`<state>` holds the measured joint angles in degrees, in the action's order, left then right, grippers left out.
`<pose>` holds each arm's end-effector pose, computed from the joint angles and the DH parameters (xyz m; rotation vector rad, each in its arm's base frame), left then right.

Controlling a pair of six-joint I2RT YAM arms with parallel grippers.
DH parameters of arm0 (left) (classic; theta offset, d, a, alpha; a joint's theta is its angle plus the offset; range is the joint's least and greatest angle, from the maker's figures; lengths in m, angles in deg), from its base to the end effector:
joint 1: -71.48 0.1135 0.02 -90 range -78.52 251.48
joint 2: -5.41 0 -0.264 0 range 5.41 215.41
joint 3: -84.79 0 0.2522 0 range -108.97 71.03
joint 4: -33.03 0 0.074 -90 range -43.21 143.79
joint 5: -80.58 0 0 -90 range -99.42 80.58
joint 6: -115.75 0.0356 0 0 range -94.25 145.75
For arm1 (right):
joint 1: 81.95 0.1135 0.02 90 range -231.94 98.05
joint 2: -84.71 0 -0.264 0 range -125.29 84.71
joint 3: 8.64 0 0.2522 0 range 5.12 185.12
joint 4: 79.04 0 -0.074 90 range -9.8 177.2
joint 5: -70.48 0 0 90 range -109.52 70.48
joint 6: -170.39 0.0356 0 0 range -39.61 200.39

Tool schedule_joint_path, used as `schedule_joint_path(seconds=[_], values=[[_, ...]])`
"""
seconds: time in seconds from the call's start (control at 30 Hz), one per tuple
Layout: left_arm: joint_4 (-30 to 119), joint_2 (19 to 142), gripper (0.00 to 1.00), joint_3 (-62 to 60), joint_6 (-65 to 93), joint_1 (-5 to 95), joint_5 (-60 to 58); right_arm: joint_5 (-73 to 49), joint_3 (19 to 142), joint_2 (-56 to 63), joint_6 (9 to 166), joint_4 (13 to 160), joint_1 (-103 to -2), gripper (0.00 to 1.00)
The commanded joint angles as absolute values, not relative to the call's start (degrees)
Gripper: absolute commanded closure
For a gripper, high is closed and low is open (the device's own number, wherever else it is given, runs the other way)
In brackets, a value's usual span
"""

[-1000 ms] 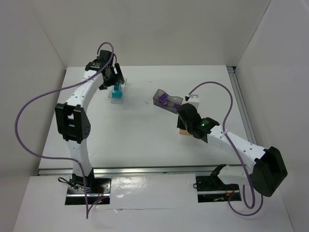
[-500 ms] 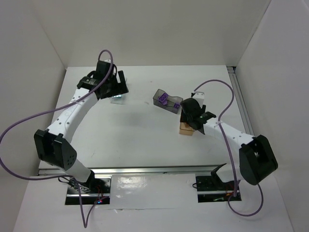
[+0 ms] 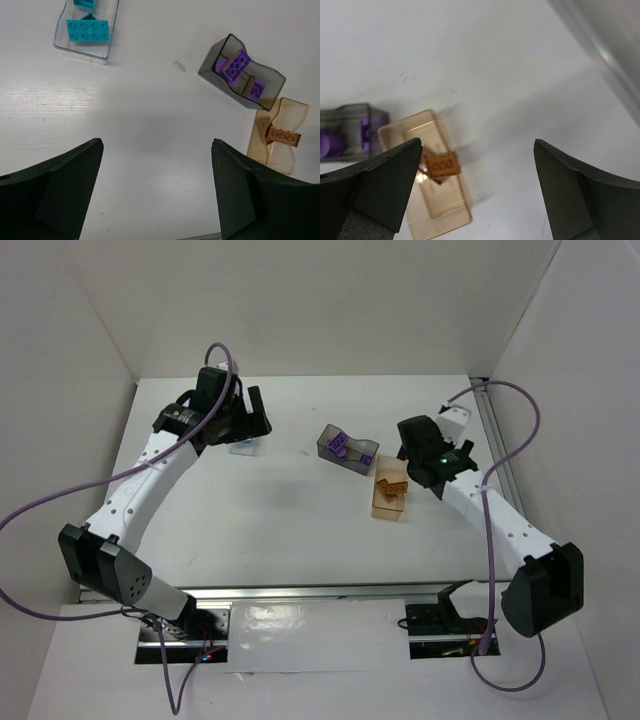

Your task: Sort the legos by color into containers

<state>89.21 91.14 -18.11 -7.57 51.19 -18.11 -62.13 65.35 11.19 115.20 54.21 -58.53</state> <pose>0.3078 -0.1081 0.3825 -0.3381 2.2383 -0.3331 0.2542 0.0838 0.2963 0.5408 2.0782 -0.3087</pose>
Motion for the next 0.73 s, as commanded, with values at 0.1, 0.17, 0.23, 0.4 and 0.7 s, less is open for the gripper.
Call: schedule_joint_path(seconds=[0.1, 0.17, 0.23, 0.4, 0.7], values=[[88.72, 83.46, 0.05, -17.04, -8.00, 51.18, -18.39, -70.85, 68.23, 16.24, 121.44, 41.24, -64.71, 0.00], [88.72, 82.32, 0.05, -16.52, -8.00, 51.18, -18.39, -70.85, 68.23, 17.64, 121.44, 40.44, -66.47, 0.00], [88.11, 81.00, 0.05, -15.99, -8.00, 51.18, -18.39, -71.46, 68.23, 19.40, 122.14, 39.92, -68.48, 0.00], [87.57, 80.47, 0.05, -15.98, -8.00, 51.18, -17.25, -58.42, 65.43, 20.90, 117.14, 47.28, -70.26, 0.00], [88.10, 79.94, 0.05, -15.98, -7.47, 51.18, -17.77, -52.57, 62.34, 19.76, 115.29, 51.51, -70.78, 0.00]])
